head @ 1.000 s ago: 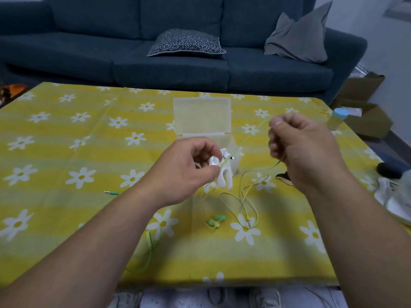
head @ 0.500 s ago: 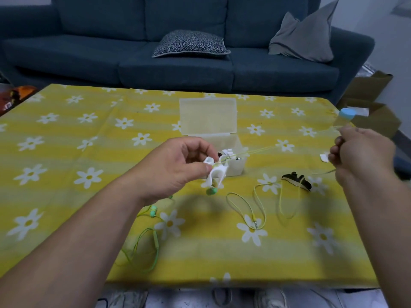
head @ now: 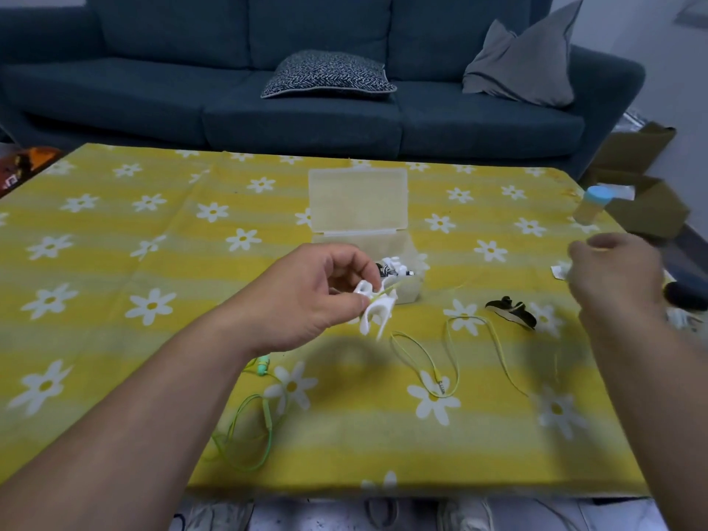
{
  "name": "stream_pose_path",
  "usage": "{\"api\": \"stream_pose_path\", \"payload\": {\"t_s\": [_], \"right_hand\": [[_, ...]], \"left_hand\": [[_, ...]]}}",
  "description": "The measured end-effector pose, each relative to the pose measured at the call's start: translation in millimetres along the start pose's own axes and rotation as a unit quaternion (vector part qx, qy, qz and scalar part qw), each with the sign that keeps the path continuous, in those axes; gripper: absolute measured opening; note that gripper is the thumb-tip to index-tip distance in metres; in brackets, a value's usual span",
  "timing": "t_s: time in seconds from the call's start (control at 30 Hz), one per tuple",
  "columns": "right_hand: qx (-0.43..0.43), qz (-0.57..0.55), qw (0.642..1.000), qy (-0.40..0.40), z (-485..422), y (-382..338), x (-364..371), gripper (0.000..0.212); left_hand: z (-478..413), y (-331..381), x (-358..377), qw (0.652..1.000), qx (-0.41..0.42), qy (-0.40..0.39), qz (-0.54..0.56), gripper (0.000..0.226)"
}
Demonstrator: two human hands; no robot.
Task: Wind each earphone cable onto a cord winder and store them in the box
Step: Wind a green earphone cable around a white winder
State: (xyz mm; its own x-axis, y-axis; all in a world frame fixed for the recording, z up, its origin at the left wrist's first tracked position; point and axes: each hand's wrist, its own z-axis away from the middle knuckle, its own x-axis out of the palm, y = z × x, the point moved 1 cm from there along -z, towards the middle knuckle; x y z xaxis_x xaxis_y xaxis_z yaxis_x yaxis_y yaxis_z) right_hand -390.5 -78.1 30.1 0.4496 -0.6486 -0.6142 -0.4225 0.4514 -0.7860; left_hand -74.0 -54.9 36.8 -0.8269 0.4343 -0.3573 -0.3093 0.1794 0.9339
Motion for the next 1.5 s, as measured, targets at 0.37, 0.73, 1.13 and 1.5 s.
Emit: {"api": "stream_pose_path", "payload": {"t_s": [0.37, 0.73, 1.13, 1.5], "right_hand": [[-0.157, -0.155, 0.813, -0.539, 120.2, -47.3, 23.6, 0.025], [-0.186, -0.166, 0.843, -0.476, 103.9, -55.2, 21.2, 0.017], [-0.168, -0.196, 0.848, -0.462, 104.7, -55.8, 29.4, 0.023], [-0.145, -0.175, 0.821, -0.524, 133.2, -46.1, 46.3, 0.030]], "left_hand": [[0.2, 0.2, -2.1, 0.999, 0.023, 0.023, 0.042, 0.014], [6.1, 5.1, -5.6, 0.999, 0.026, 0.012, 0.031, 0.018], [6.5, 7.5, -4.2, 0.999, 0.036, 0.015, 0.032, 0.020], [0.3, 1.9, -0.7, 0.972, 0.072, 0.202, 0.100, 0.020]]}}
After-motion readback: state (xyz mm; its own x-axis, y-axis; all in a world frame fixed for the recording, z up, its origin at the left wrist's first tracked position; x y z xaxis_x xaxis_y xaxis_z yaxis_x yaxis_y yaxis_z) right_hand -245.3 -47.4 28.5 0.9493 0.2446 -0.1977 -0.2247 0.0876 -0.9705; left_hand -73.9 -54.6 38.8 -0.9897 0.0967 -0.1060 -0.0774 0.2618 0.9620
